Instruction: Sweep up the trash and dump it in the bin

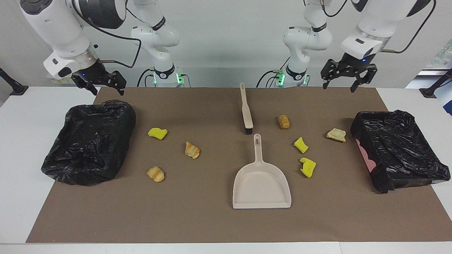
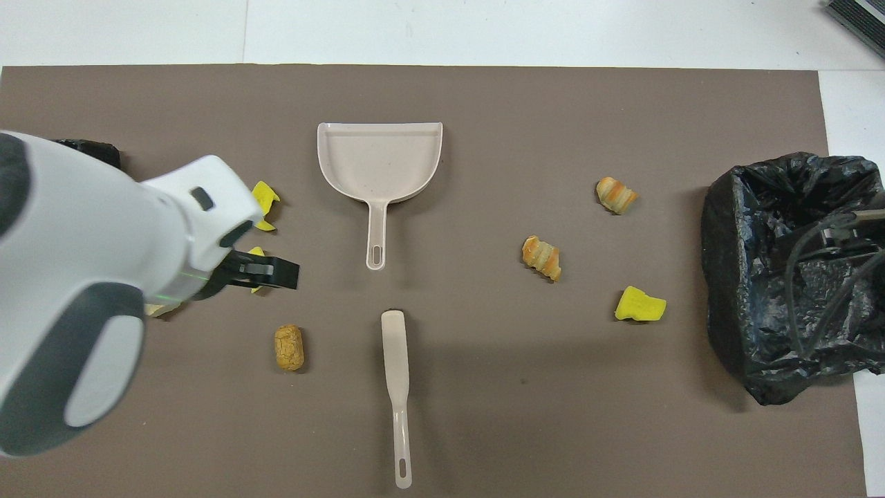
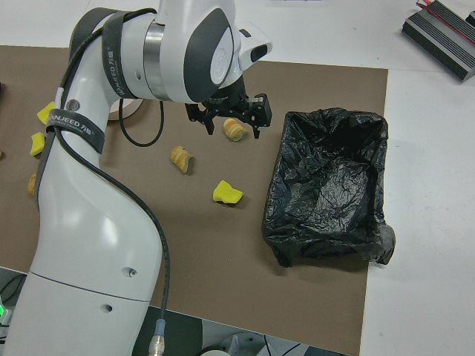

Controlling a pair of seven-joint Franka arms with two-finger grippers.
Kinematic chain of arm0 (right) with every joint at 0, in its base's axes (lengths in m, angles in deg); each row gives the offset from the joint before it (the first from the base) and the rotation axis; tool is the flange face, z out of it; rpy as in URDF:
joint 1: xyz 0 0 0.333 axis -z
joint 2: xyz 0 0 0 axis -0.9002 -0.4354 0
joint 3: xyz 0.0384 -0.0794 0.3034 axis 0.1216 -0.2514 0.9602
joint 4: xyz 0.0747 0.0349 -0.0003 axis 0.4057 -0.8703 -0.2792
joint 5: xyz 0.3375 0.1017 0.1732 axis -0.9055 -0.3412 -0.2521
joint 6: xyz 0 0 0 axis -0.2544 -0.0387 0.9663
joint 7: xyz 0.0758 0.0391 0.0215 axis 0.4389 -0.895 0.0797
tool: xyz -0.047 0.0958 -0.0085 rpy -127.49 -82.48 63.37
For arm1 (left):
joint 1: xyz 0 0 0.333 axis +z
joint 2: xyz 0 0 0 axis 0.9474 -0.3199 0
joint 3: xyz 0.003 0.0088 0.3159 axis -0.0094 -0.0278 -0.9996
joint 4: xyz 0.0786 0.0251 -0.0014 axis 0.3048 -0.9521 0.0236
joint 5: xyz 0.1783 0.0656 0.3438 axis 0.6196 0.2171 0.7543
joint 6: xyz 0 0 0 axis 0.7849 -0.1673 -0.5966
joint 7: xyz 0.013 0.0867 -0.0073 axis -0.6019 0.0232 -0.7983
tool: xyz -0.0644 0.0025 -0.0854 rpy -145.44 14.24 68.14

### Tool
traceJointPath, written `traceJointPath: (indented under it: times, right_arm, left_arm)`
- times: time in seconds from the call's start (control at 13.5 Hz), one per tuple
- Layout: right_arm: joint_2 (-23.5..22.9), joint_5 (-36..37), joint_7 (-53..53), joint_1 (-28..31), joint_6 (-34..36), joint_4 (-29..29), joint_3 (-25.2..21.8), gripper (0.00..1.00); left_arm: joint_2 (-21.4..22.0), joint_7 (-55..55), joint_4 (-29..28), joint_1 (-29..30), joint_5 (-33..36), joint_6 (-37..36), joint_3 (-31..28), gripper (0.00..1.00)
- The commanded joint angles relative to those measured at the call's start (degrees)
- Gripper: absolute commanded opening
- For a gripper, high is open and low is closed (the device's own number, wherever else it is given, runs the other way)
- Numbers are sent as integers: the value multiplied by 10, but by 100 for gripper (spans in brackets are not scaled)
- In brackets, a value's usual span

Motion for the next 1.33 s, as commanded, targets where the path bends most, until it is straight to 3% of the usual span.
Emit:
traceJointPath:
  times: [0.0, 0.44, 0.74, 1.11, 1.26]
  right_arm:
    - [-6, -9, 8, -8, -18, -10, 25, 100]
    - [-30, -35, -79, -113, -110, -40, 31, 100]
    - [-89, -49, -177, -187, -186, -37, 31, 100]
    - [-160, -61, -271, -258, -269, -11, 31, 100]
    - [-192, -61, -307, -275, -295, 11, 31, 100]
  left_arm:
    - [43, -61, -114, -61, 3, 91, -11, 100]
    - [9, -173, -255, -171, 3, 257, -11, 100]
    - [21, -187, -317, -199, 3, 272, -7, 100]
    - [39, -228, -348, -270, -33, 273, -7, 100]
    - [45, -250, -353, -283, -33, 265, -6, 86]
